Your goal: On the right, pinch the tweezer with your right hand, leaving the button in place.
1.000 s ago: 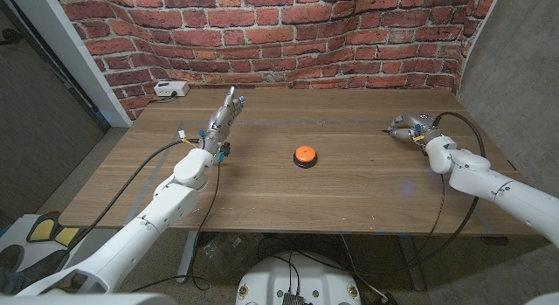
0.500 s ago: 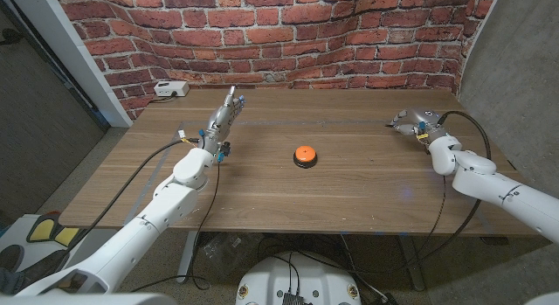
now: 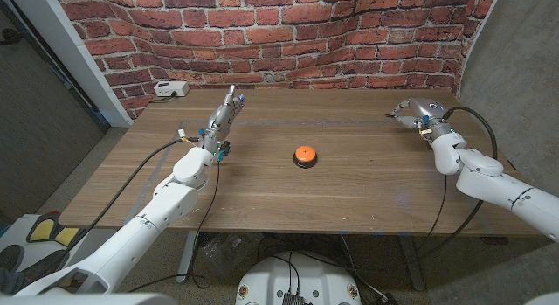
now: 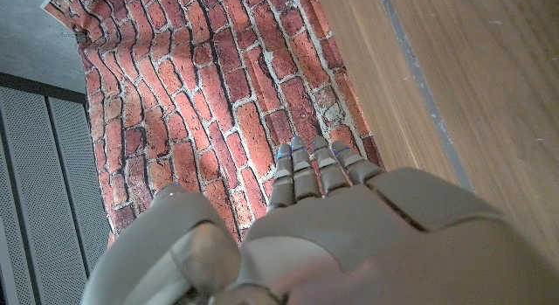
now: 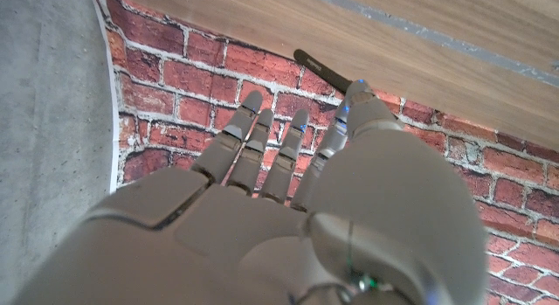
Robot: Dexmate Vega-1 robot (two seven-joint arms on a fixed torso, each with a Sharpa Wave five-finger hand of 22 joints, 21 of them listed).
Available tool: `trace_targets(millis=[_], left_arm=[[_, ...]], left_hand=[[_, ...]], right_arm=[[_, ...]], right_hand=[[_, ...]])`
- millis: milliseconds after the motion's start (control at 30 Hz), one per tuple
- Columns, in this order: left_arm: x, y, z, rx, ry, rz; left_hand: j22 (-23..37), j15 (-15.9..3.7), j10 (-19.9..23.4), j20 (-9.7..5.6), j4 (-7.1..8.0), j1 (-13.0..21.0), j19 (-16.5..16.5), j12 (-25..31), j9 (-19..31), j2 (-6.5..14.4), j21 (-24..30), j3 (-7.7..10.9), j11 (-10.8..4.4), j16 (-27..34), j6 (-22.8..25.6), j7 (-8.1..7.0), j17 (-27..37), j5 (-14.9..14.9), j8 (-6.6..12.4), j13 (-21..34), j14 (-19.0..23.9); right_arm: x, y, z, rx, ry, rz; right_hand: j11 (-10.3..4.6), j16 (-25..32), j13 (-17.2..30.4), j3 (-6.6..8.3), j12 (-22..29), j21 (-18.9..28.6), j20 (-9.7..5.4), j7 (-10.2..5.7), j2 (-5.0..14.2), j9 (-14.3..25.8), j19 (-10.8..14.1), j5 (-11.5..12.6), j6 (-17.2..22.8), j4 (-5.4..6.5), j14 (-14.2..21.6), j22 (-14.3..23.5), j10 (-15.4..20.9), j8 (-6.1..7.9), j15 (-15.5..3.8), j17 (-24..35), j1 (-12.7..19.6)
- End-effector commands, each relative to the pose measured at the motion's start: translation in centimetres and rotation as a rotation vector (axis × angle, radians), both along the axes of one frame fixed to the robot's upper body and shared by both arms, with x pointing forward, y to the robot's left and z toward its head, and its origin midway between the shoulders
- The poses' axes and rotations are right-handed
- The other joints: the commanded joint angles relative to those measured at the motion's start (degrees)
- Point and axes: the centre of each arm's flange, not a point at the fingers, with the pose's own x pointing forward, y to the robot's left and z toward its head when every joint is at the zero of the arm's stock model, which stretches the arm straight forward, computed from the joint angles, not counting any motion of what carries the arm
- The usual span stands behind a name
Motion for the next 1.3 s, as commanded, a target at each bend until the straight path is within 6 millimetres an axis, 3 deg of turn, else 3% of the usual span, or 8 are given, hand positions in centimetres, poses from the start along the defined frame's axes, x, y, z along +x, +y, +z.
trace_targets(millis=[33,433,1000,1300], left_arm=[[-0.1,0.0,0.1,-0.001,-0.005,-0.002],[-0.1,-0.2,0.3,0.003,-0.011,-0.005],[0.3,-0.4,0.2,0.001,-0.007,-0.009],[0.3,-0.5,0.3,0.004,-0.012,-0.011]], left_hand=[[0.3,-0.06,0.6,0.41,0.11,0.6,0.0,-0.3,0.3,0.0,-0.2,-0.32,-0.15,-0.1,0.4,-0.12,0.2,0.1,-0.08,0.2,0.6],[0.3,-0.06,0.6,0.43,0.12,0.6,0.0,-0.3,0.3,0.0,-0.1,-0.43,-0.14,-0.1,0.5,-0.03,0.2,0.1,-0.09,0.2,0.6],[0.3,-0.03,0.7,0.45,0.12,0.7,0.0,-0.4,0.3,0.1,-0.1,-0.56,-0.22,-0.2,0.4,-0.1,0.2,0.0,-0.14,0.2,0.6],[0.3,-0.01,0.7,0.44,0.13,0.7,0.1,-0.4,0.3,0.1,-0.1,-0.63,-0.16,-0.2,0.4,-0.09,0.2,0.0,-0.17,0.2,0.6]], right_arm=[[-2.4,0.8,1.6,-0.014,-0.096,0.017],[-3.8,0.8,2.2,-0.008,-0.149,0.018],[-3.7,0.8,2.0,0.005,-0.173,0.021],[-3.9,0.7,1.9,-0.001,-0.197,0.014]], right_hand=[[-0.07,-0.1,0.2,-0.25,-0.3,0.2,-2.68,-0.21,0.23,0.2,0.5,0.1,0.6,-0.12,0.6,0.2,0.4,0.2,-2.83,0.2,-0.6],[-0.23,-0.1,0.2,-0.33,-0.4,0.2,-2.81,-0.23,0.35,0.2,0.6,0.1,0.5,-0.1,0.7,0.2,0.6,0.08,-3.03,0.2,-0.6],[-0.38,0.0,0.2,-0.33,-0.5,0.5,-3.09,-0.18,0.49,0.2,1.2,0.1,0.8,-0.22,1.5,0.2,0.9,0.03,-3.52,0.2,-0.5],[-1.31,0.2,0.2,-0.3,-0.3,0.9,-3.47,-0.47,0.48,0.3,2.3,0.2,1.5,-0.37,2.7,0.3,2.1,0.21,-4.08,0.2,-0.3]])
